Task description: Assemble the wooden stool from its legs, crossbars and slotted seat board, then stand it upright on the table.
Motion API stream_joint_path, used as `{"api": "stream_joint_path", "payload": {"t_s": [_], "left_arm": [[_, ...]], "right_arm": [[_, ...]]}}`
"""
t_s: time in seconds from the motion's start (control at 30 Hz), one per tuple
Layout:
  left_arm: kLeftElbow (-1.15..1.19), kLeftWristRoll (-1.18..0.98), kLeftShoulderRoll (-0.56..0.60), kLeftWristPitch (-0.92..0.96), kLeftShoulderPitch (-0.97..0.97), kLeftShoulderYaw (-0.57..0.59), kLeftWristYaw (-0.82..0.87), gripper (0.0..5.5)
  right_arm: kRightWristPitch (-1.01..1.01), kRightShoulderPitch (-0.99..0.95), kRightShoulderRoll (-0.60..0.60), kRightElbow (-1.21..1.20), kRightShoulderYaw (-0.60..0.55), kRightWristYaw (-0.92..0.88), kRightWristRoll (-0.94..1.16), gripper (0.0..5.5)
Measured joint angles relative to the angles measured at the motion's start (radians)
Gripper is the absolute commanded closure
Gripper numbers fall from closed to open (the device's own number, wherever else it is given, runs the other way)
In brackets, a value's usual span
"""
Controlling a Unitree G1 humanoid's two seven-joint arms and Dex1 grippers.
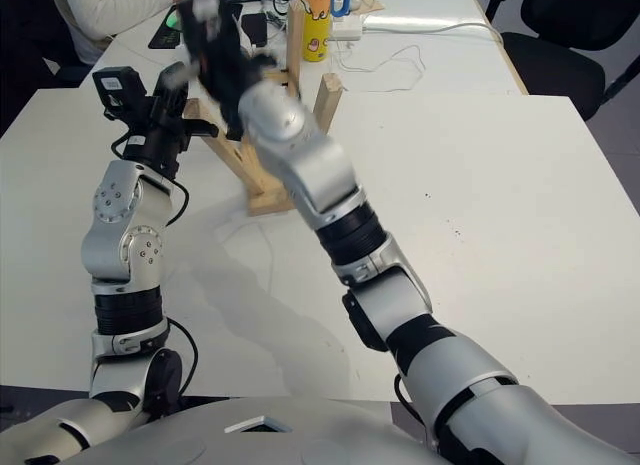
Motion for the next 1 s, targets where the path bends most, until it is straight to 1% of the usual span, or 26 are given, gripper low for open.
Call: {"api": "stream_joint_path", "payload": {"t_s": [0.1,0.3,0.4,0.57,0.67,0.77,0.87,0.93,1.0], "left_arm": [[-0.011,0.000,-0.002,0.007,0.003,0.000,0.006,5.50],[-0.038,-0.001,-0.003,0.017,0.005,0.001,0.017,5.50],[-0.043,0.005,-0.004,0.031,0.016,0.006,0.029,5.50],[-0.044,0.004,-0.007,0.031,0.015,0.006,0.031,5.50],[-0.049,0.004,-0.008,0.031,0.015,0.007,0.032,5.50],[-0.052,0.003,-0.008,0.031,0.015,0.007,0.032,5.50],[-0.052,0.002,-0.008,0.032,0.015,0.008,0.033,5.50],[-0.054,-0.002,-0.009,0.032,0.013,0.007,0.033,5.50],[-0.050,0.007,-0.006,0.056,0.027,0.008,0.035,5.50]], "right_arm": [[0.004,0.000,0.000,0.006,-0.010,0.014,0.013,5.47],[-0.011,0.023,0.002,0.017,-0.089,0.062,0.096,5.47],[-0.101,0.148,0.005,0.032,-0.178,0.035,0.135,5.47],[-0.261,0.139,0.006,-0.048,-0.269,0.015,0.172,5.47],[-0.295,0.101,0.004,-0.060,-0.267,-0.011,0.137,5.47],[-0.324,0.000,0.002,-0.086,-0.268,-0.033,0.111,5.47],[-0.318,-0.054,0.002,-0.060,-0.238,-0.029,0.078,5.47],[-0.200,-0.051,0.001,0.035,-0.165,-0.020,0.024,5.47],[-0.064,-0.007,-0.004,0.142,-0.091,-0.002,-0.010,5.47]]}}
